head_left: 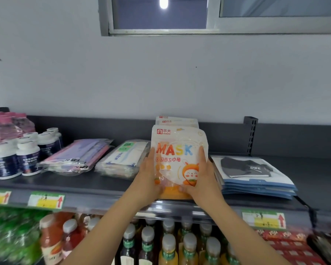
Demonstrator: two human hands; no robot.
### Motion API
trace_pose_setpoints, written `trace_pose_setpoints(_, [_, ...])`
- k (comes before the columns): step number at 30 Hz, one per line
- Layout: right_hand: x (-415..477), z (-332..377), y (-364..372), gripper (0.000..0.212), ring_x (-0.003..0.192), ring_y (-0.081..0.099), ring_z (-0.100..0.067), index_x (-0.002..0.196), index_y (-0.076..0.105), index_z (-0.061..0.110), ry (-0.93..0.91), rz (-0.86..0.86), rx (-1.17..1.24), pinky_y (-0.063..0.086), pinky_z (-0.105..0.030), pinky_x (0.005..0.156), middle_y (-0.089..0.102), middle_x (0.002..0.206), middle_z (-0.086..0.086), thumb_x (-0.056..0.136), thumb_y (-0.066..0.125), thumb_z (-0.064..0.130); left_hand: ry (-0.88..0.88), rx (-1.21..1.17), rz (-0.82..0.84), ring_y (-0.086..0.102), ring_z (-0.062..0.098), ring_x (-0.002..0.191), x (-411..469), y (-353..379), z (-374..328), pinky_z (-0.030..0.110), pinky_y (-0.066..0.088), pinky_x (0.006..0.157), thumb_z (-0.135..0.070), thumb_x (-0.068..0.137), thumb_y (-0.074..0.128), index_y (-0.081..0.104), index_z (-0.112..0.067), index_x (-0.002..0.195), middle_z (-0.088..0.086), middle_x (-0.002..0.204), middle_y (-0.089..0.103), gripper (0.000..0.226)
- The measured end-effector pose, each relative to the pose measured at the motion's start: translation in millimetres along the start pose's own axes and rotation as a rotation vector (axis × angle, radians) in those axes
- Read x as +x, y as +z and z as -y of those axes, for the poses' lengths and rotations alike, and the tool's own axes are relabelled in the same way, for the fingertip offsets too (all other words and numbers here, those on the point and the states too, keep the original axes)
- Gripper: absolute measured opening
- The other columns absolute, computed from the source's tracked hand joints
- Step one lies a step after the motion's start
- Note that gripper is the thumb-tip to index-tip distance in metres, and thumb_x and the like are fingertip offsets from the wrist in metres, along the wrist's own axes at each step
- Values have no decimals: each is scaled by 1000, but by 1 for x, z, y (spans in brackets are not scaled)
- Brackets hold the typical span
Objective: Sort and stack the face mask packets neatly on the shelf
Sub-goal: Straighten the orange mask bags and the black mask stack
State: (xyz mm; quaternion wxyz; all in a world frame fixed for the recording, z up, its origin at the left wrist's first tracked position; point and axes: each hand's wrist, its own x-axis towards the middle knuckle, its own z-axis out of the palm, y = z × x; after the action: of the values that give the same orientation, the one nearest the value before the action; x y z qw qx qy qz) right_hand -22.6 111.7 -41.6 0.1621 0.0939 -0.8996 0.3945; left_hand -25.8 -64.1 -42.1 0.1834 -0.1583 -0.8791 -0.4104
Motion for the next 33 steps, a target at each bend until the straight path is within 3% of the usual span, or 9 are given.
trace_pose_setpoints(2, [-5,-2,-1,121,125,40,-15,140,-25,43,-11,10,4,46,-35,95,9,151,7,76,76,28,33,-17,-4,28,-25,119,-7,-2,-3,6,33,100,-6,81,67,12,-58,129,-31,131,30,89])
trace_pose_setpoints(3, [-8,-3,-2,119,127,39,-15,141,-24,42,-22,13,-4,44,-34,97,7,153,7,77,75,30,38,-15,-7,29,-26,117,-11,-3,-3,5,34,98,-8,83,65,13,-62,123,-35,126,29,86])
trace_pose_setpoints(7, [-15,-6,-4,110,143,15,-16,146,-16,36,-39,22,-35,29,-35,112,-10,156,6,79,72,34,5,-24,4,33,9,134,-22,-5,-3,44,41,106,-31,84,64,19,-51,138,-18,142,35,73])
trace_pose_setpoints(14, [-36,-5,-8,94,141,0,-7,148,-11,30,-132,27,-141,17,-24,113,-22,153,10,88,61,36,-9,138,-6,18,14,142,-36,-6,-7,36,25,114,-29,86,66,24,-36,145,-8,154,17,72])
trace_pose_setpoints(17, [-45,-11,-4,89,146,-6,-18,148,-8,31,-176,59,-245,18,-39,118,-24,154,9,89,57,43,-36,370,12,7,21,145,-47,-2,-8,38,16,116,-38,89,60,14,-31,149,-3,158,0,75])
trace_pose_setpoints(23, [-58,-26,-2,82,145,4,-22,148,-9,34,-270,59,-438,10,-35,117,-23,155,3,91,49,49,-114,700,105,13,22,145,-63,10,1,34,7,117,-64,90,30,-32,-27,138,9,159,3,86])
trace_pose_setpoints(27, [-60,-25,-2,81,145,1,-21,148,-8,34,-286,59,-430,9,-34,117,-22,155,4,92,49,48,-76,693,70,25,23,142,-65,11,7,35,13,116,-74,68,2,-26,-30,138,9,157,17,87])
trace_pose_setpoints(29, [-60,-21,-8,80,146,-7,-18,148,-5,33,-275,74,-374,7,-36,118,-20,155,7,92,50,46,-64,640,73,25,25,142,-65,10,6,36,13,116,-74,73,12,-22,-31,141,11,157,17,87])
trace_pose_setpoints(33, [-48,-18,-39,72,146,-5,-17,149,11,31,-227,-59,-290,8,-40,118,-4,157,9,91,51,47,-58,501,30,1,26,146,-64,4,0,38,8,117,-54,89,48,-10,-30,148,7,158,-10,86])
